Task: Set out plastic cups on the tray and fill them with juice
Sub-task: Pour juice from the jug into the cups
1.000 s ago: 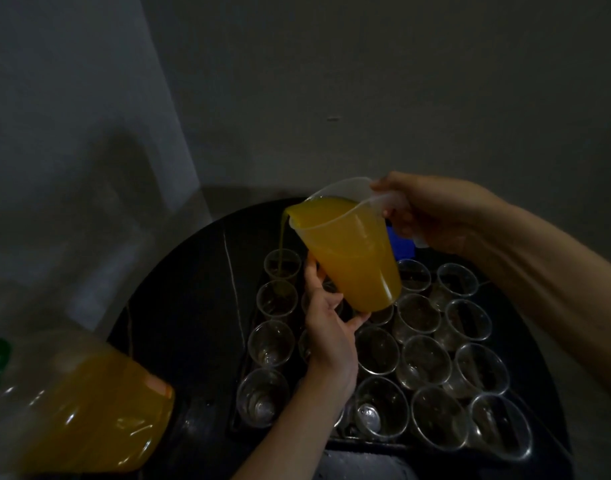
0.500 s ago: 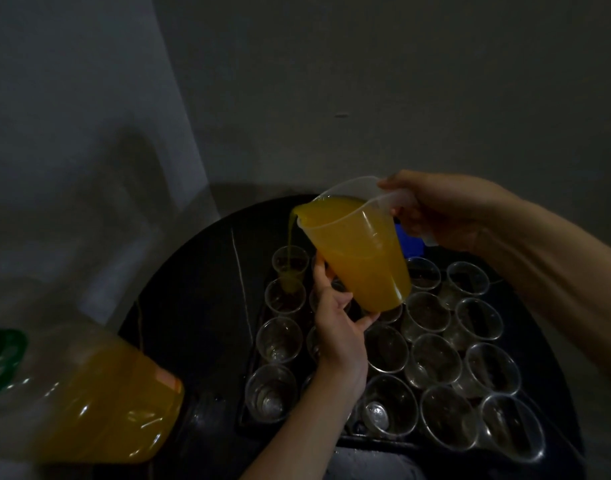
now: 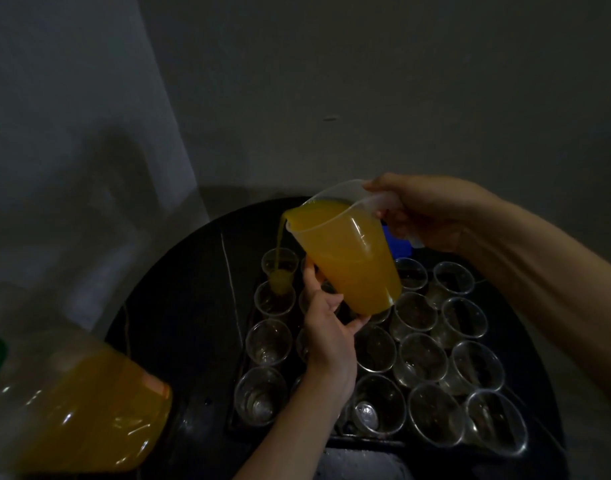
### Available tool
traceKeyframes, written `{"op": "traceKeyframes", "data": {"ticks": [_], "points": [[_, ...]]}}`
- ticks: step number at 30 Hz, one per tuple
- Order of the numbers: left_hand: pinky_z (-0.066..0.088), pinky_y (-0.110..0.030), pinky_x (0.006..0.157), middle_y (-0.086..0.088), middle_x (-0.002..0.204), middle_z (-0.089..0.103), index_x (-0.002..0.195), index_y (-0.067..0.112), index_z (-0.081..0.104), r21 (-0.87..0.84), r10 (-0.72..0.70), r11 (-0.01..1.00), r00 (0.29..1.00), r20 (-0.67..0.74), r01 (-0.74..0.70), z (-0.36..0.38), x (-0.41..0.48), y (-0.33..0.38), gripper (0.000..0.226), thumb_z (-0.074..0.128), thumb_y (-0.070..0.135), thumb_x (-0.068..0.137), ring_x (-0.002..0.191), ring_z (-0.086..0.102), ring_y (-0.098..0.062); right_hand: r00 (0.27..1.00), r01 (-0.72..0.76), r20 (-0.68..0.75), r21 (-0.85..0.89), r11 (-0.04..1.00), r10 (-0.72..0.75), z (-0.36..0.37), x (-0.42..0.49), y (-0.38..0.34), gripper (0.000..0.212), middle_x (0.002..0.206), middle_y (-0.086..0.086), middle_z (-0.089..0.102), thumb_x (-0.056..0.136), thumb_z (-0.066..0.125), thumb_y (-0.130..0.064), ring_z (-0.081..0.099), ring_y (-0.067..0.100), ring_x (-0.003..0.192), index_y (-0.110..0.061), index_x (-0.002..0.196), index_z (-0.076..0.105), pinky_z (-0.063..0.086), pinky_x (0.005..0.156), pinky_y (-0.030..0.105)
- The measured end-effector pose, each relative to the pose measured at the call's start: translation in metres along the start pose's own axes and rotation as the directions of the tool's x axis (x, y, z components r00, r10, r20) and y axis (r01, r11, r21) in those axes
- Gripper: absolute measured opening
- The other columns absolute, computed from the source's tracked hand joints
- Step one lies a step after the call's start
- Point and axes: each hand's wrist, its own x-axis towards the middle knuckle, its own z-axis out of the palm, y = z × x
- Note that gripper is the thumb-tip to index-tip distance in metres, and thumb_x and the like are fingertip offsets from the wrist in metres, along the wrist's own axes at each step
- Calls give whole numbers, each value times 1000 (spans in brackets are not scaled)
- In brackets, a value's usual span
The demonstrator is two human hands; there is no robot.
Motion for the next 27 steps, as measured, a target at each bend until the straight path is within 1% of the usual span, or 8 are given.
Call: {"op": "traceKeyframes", "data": {"ticks": [4,7,15,17,20,23,25,27], "points": [[44,-66,104,6,146,45,146,50,38,1,-8,1000,1000,-1,8,-1,-1,2,79,48,26,72,128,50,-23,1000,2,3,-16,1000,-2,3,0,-1,20,67,1,54,95,62,-34,42,8,53,-14,92,59,36,48,20],[45,-65,102,6,146,46,139,55,43,7,-5,1000,1000,-1,5,-4,1,-1,73,49,25,73,130,50,-25,1000,-4,11,-32,999,4,3,1,0,23,67,2,53,94,62,-36,42,9,53,-14,91,60,36,49,21],[47,-64,101,5,144,48,139,52,42,9,-8,1000,1000,4,8,-4,4,0,72,48,24,73,129,50,-27,999,-6,36,-33,999,7,3,1,-3,23,63,1,53,95,61,-36,41,8,51,-13,94,60,37,44,19],[47,-63,101,6,143,48,136,53,44,3,-7,1000,1000,4,7,-3,3,0,69,47,24,73,128,50,-25,999,-10,37,-35,999,12,2,3,-3,26,64,1,53,95,62,-37,41,9,51,-12,101,61,37,46,20],[50,-62,98,6,143,48,133,54,45,-4,5,1000,1000,0,-5,-2,2,0,60,44,19,84,127,51,-23,999,-15,36,-5,1000,15,2,4,-3,34,64,1,54,94,63,-37,42,9,50,-10,115,63,39,42,19],[50,-62,98,6,142,48,135,52,45,-13,-6,1000,1000,-8,6,-2,2,0,66,46,21,77,126,51,-22,999,-20,31,-15,1000,20,2,3,-3,39,63,1,54,95,61,-37,41,9,51,-9,122,62,38,42,16],[49,-63,99,6,142,47,136,52,43,-14,-16,1000,1000,-6,16,-3,1,0,69,47,22,75,126,51,-23,999,-20,40,-11,1000,20,3,2,-4,39,63,1,53,95,61,-37,40,9,51,-9,123,61,37,41,16],[49,-63,98,7,142,47,135,53,43,-4,-15,1000,1000,-7,15,-2,0,1,62,45,19,82,127,50,-24,998,-28,48,-16,999,28,3,1,-5,35,62,0,53,95,61,-37,40,9,50,-11,118,61,38,42,18]]}}
